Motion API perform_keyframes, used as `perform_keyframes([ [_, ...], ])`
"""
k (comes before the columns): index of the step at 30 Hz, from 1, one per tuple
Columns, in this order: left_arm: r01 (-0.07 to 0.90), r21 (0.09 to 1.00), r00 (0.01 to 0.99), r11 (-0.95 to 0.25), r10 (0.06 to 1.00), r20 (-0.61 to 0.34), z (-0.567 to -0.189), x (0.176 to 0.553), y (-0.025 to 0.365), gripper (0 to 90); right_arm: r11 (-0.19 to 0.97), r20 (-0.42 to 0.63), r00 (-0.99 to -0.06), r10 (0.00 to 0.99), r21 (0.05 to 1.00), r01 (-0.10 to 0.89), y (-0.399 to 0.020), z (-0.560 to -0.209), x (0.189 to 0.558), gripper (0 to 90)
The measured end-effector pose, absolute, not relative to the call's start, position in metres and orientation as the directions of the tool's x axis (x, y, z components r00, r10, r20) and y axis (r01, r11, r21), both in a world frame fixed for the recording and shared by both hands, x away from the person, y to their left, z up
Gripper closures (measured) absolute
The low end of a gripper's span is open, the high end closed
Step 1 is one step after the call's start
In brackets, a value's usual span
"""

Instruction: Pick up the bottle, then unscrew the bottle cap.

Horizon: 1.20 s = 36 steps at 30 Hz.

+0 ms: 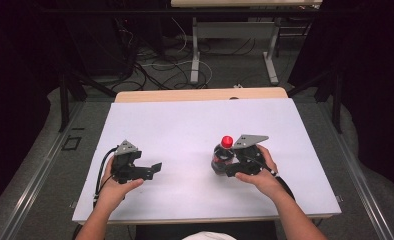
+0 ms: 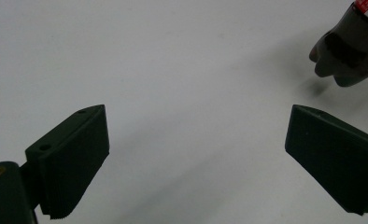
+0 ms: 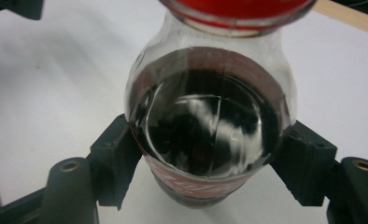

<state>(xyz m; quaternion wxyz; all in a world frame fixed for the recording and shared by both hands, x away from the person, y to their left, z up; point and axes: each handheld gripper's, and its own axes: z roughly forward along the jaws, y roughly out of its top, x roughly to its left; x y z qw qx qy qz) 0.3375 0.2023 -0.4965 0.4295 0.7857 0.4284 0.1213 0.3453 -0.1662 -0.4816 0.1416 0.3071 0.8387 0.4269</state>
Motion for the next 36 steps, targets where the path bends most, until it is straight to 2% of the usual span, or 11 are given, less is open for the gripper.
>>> perform_keyframes([
  [6, 0.551, 0.787, 0.638, -0.277, 0.748, -0.184, -0.492, 0.335, 0.196, 6.7, 0.497, 0.017, -0.812, 0.584, 0.783, 0.373, -0.155, -0.482, 0.339, 29.5],
  [12, 0.508, 0.816, 0.691, -0.275, 0.695, -0.196, -0.476, 0.330, 0.179, 11.0, 0.521, -0.002, -0.840, 0.542, 0.786, 0.334, -0.142, -0.484, 0.331, 29.5],
  [15, 0.467, 0.833, 0.734, -0.296, 0.655, -0.179, -0.463, 0.325, 0.164, 15.1, 0.530, 0.005, -0.851, 0.525, 0.781, 0.331, -0.136, -0.483, 0.327, 29.5],
  [21, 0.414, 0.842, 0.793, -0.345, 0.591, -0.148, -0.445, 0.318, 0.142, 16.9, 0.553, 0.008, -0.873, 0.488, 0.771, 0.316, -0.128, -0.481, 0.321, 29.5],
  [23, 0.409, 0.842, 0.800, -0.353, 0.582, -0.145, -0.442, 0.316, 0.139, 21.3, 0.552, 0.004, -0.875, 0.485, 0.774, 0.310, -0.127, -0.481, 0.320, 29.5],
  [28, 0.364, 0.855, 0.838, -0.370, 0.531, -0.127, -0.432, 0.315, 0.126, 25.9, 0.557, 0.013, -0.879, 0.477, 0.769, 0.313, -0.125, -0.481, 0.319, 29.5],
  [30, 0.354, 0.864, 0.853, -0.357, 0.503, -0.142, -0.429, 0.315, 0.121, 34.9, 0.562, 0.017, -0.885, 0.465, 0.767, 0.309, -0.124, -0.482, 0.319, 29.5],
  [36, 0.350, 0.859, 0.878, -0.375, 0.451, -0.161, -0.424, 0.314, 0.110, 35.0, 0.575, 0.023, -0.894, 0.447, 0.759, 0.307, -0.122, -0.484, 0.319, 29.5],
])
